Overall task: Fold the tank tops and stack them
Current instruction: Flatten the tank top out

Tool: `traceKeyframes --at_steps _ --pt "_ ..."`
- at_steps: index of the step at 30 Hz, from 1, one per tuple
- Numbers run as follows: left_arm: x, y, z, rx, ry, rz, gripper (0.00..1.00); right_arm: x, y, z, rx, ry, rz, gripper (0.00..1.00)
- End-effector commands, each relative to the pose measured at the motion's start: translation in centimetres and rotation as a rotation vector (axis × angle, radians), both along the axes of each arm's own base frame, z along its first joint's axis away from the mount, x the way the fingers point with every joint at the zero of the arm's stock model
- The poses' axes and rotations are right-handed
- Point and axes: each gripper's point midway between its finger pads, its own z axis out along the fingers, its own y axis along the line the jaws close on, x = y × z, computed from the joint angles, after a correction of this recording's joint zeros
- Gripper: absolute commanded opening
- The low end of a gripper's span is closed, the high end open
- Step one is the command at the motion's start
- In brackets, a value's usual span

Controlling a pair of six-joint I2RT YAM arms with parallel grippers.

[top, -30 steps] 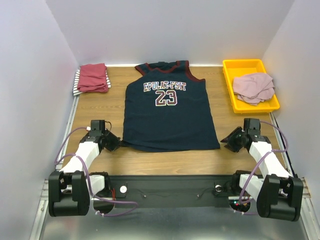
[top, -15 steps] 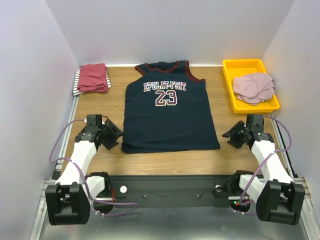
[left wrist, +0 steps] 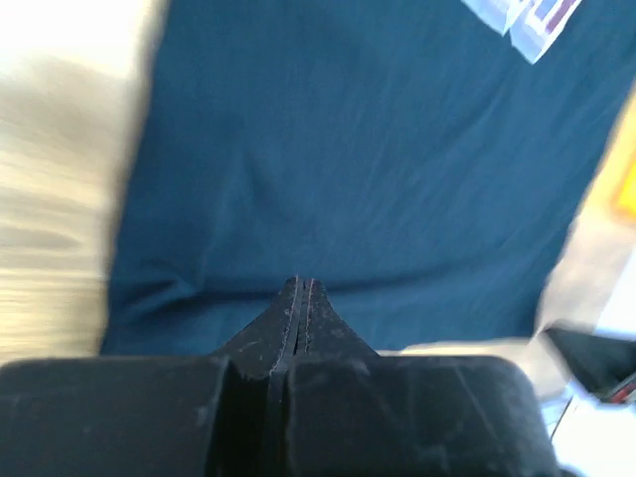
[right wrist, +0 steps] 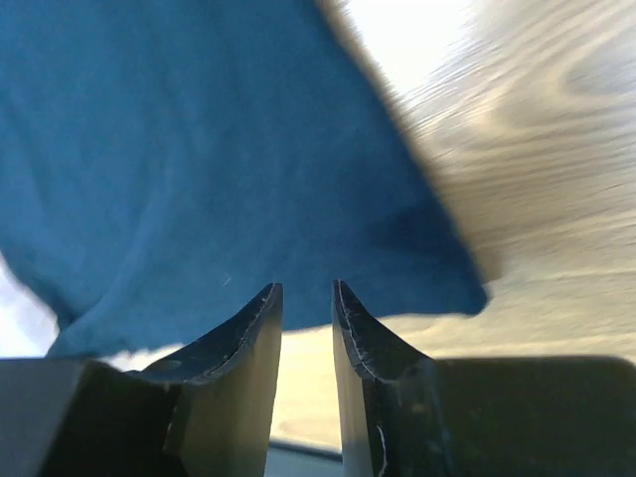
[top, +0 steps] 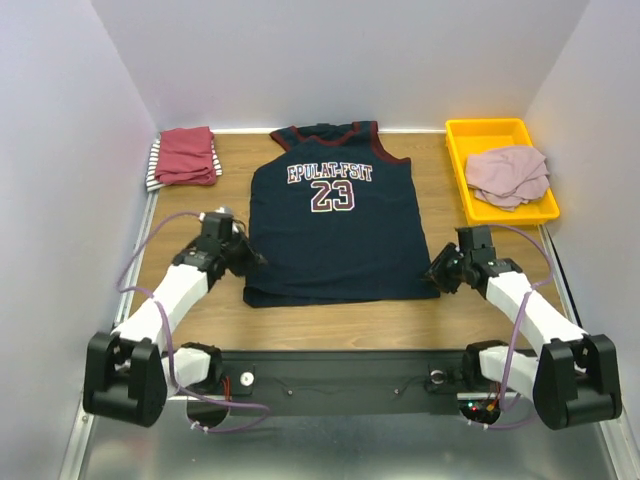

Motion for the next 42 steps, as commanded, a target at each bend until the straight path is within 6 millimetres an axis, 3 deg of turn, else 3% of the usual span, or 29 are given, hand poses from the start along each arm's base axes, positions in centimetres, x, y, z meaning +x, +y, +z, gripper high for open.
traceKeyframes --at_steps 1,4,10,13,20,23,28,33,37,41,42 --pt "-1.3 -1.5 -4.1 -0.018 0.08 0.004 0.0 1.1 -1.4 -1.0 -0.046 -0.023 -0.105 0.32" --pt "-2.3 -1.1 -5.8 -0.008 0.124 0.031 0.0 -0.1 -2.1 -2.5 -0.072 0.003 -0.142 0.32" --pt "-3.4 -1.1 -6.7 -0.019 0.147 0.032 0.0 -1.8 -3.7 -4.5 -0.124 0.066 -0.208 0.35" --pt "-4.5 -1.4 -7.6 -0.028 0.175 0.017 0.0 -2.4 -5.5 -5.2 -0.14 0.121 -0.263 0.35" --pt "-6.4 -2.5 -8.5 -0.043 0.207 -0.028 0.11 -2.1 -8.5 -3.5 -0.168 0.121 -0.341 0.36" --pt "-6.9 -2.9 -8.6 -0.034 0.21 -0.054 0.28 -1.6 -8.8 -2.3 -0.171 0.093 -0.351 0.36" --pt "-7.0 -3.2 -8.5 -0.019 0.204 -0.087 0.4 -0.4 -7.7 0.2 -0.126 0.021 -0.281 0.37" --pt "-4.3 -3.5 -4.9 -0.002 0.092 -0.108 0.42 0.2 -6.3 2.6 -0.09 -0.051 -0.189 0.37" --pt "-2.9 -3.6 -3.4 0.025 0.046 -0.122 0.42 0.5 -2.7 3.6 -0.102 -0.082 -0.09 0.37" --pt "-1.8 -4.1 -3.4 0.03 0.037 -0.142 0.4 0.6 1.0 3.0 -0.185 -0.076 0.015 0.37" --pt "-1.5 -4.0 -3.6 0.04 0.038 -0.14 0.4 0.4 3.0 3.4 -0.193 -0.095 0.082 0.37"
